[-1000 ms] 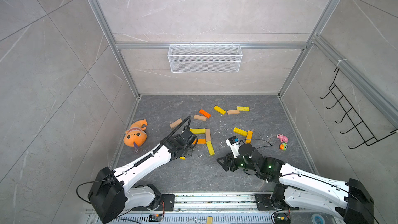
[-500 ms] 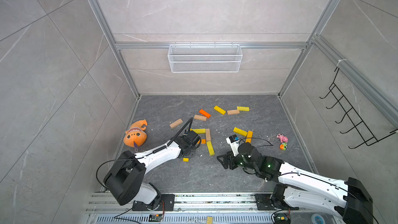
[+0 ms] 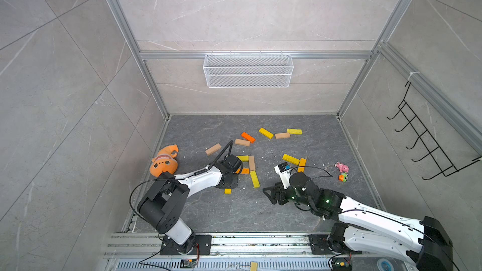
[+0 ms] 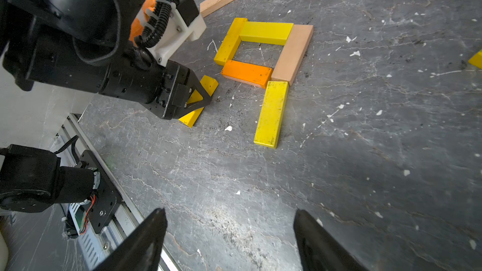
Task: Assemble the number 8 with building blocks
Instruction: Assemble the building block at the center of the board.
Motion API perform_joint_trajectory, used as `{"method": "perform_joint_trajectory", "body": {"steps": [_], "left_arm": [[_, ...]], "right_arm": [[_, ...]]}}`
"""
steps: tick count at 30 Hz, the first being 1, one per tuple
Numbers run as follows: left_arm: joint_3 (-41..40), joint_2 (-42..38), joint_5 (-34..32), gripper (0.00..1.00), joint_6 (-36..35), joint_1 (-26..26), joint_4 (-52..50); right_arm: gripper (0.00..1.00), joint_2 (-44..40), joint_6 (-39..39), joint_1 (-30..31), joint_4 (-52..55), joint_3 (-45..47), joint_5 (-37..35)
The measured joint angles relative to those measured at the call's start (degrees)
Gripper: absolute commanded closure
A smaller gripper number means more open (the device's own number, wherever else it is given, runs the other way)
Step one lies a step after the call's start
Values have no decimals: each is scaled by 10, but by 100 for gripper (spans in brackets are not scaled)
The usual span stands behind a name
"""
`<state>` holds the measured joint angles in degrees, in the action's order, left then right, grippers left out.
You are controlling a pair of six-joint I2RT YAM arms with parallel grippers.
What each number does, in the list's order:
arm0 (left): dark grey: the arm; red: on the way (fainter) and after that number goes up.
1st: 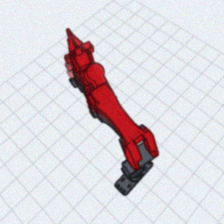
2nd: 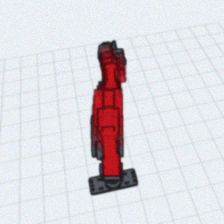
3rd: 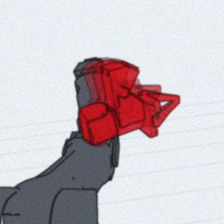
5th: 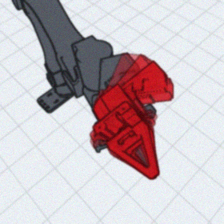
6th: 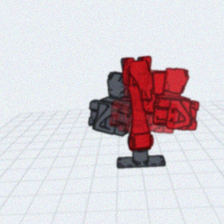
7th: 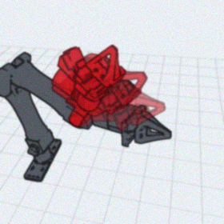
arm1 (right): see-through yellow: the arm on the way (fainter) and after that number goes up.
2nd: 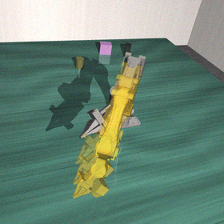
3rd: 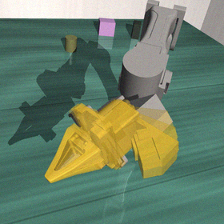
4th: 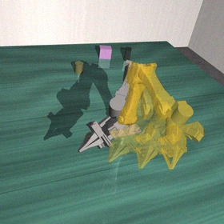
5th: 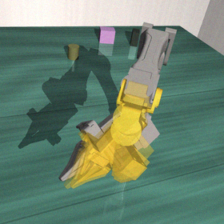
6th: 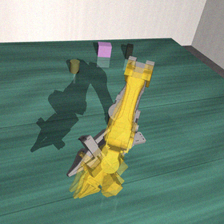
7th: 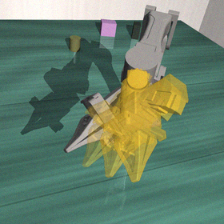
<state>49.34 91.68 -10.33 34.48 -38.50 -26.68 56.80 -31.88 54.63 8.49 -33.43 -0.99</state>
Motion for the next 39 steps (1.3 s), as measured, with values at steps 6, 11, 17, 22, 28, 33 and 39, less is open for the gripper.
{"method": "perform_joint_trajectory", "body": {"steps": [6, 11, 17, 22, 28, 33, 39], "left_arm": [[19, 18, 0, 72, -8, 7, 3], [30, 30, -1, 72, -15, 13, 3], [33, 33, 0, 72, -15, 14, 7], [18, 26, 0, 72, -13, 14, 21], [1, 7, 0, 72, -12, 14, 14], [1, 7, -1, 72, -12, 14, 14], [1, 6, -1, 72, -12, 14, 14]], "right_arm": [[20, -4, 0, 0, 7, 0, -3], [20, -4, 0, 0, 7, 0, -5], [20, -8, 0, 0, 7, 0, -10], [20, -8, 0, 0, 8, 0, -12], [20, -7, 0, 0, 8, 0, -12], [20, 6, 0, 0, 7, -2, -14], [20, 21, 2, 0, 11, -19, -23]]}}
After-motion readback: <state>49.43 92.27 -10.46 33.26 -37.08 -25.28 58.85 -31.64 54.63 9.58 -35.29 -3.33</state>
